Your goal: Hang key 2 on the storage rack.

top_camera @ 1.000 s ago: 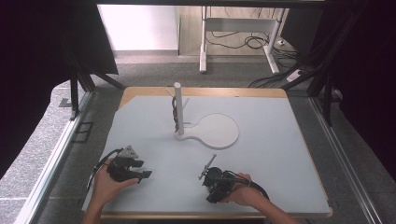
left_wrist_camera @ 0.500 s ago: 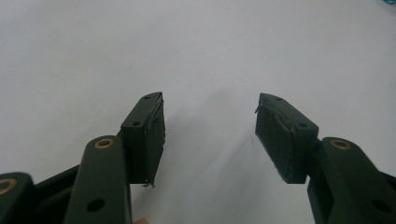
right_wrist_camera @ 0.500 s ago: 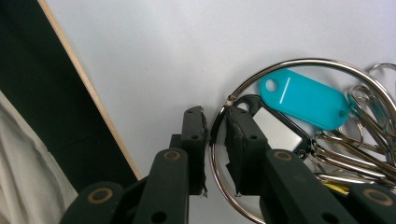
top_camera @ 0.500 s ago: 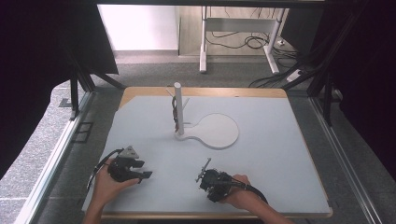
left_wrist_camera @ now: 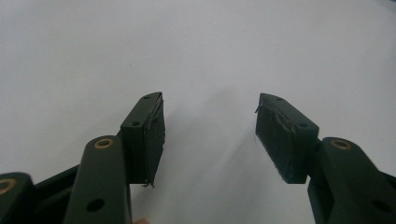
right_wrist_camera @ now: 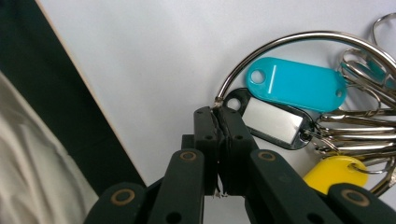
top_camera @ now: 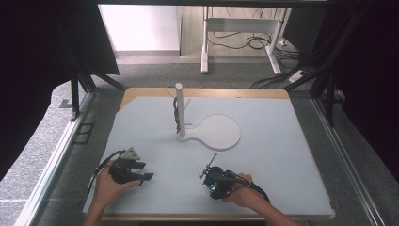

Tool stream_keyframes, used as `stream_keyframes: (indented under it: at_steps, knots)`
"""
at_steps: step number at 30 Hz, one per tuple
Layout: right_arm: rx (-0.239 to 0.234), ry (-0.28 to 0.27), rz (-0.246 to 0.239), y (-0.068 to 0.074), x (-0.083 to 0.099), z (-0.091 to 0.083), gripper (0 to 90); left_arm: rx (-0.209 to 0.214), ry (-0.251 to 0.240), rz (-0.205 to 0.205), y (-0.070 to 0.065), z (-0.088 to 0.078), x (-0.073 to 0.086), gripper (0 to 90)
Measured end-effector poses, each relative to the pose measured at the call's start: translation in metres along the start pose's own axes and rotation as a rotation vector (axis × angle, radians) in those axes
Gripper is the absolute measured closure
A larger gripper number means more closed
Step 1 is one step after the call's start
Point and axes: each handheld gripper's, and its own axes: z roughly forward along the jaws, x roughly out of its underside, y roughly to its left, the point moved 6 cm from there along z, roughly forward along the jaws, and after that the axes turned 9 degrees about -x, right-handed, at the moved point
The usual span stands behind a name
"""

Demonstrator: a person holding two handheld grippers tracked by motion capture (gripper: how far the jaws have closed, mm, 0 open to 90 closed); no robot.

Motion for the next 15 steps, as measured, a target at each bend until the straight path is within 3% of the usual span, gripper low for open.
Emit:
stream_keyframes:
  at_steps: [8,15]
  knots:
    - [-0.101,-0.063,0.045,-0.003,0.0,-0.016,87.7,0.003,0.001,0.001,-0.001,0.001,0.0,42.6]
    - [-0.146,-0.115,0.064,-0.007,-0.005,-0.038,87.7,0.002,0.0,0.0,-0.001,0.0,0.0,42.6]
